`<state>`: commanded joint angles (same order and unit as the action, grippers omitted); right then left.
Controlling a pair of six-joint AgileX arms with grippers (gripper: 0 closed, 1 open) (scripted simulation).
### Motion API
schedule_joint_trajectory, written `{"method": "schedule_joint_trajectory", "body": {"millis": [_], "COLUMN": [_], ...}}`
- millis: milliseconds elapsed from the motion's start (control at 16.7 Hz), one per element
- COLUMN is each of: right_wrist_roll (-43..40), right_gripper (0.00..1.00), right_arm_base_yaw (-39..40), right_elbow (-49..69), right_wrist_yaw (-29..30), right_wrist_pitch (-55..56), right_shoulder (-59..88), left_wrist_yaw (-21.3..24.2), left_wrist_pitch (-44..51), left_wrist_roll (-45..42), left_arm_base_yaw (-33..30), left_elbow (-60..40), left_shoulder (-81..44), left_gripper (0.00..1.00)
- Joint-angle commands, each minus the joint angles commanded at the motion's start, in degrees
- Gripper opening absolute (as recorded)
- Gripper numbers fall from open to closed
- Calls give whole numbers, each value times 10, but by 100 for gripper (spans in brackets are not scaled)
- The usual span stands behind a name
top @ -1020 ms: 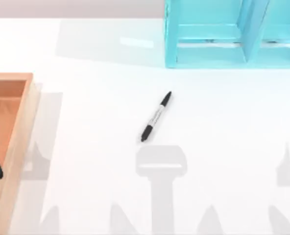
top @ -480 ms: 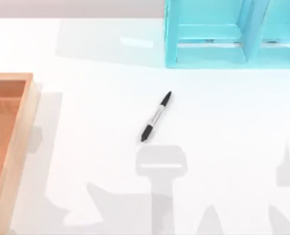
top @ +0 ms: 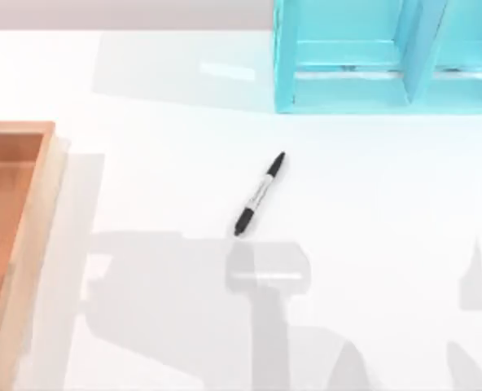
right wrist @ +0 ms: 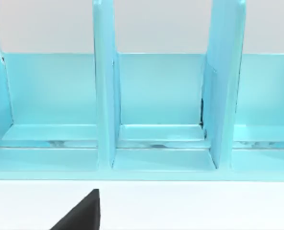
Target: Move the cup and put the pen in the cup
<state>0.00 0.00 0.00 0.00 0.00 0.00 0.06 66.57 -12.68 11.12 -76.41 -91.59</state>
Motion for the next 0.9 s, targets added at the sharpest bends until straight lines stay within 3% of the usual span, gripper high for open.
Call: {"method": "schedule_joint_trajectory", "body": {"millis": [360, 900], "right_wrist_roll": [0, 0], "right_gripper": [100, 100], "right_arm_base_yaw": [0, 0], "right_elbow": [0, 0], "right_wrist_yaw": [0, 0], "right_wrist_pitch": [0, 0], "right_shoulder": [0, 0], "left_wrist_yaw": [-2, -2], "left_wrist_pitch": [75, 33], "left_wrist_roll": [-12, -11], "left_arm_base_yaw": [17, 16], "left_elbow": [-93, -56], "left_shoulder": [-104, -112], "left_gripper": [100, 100]}}
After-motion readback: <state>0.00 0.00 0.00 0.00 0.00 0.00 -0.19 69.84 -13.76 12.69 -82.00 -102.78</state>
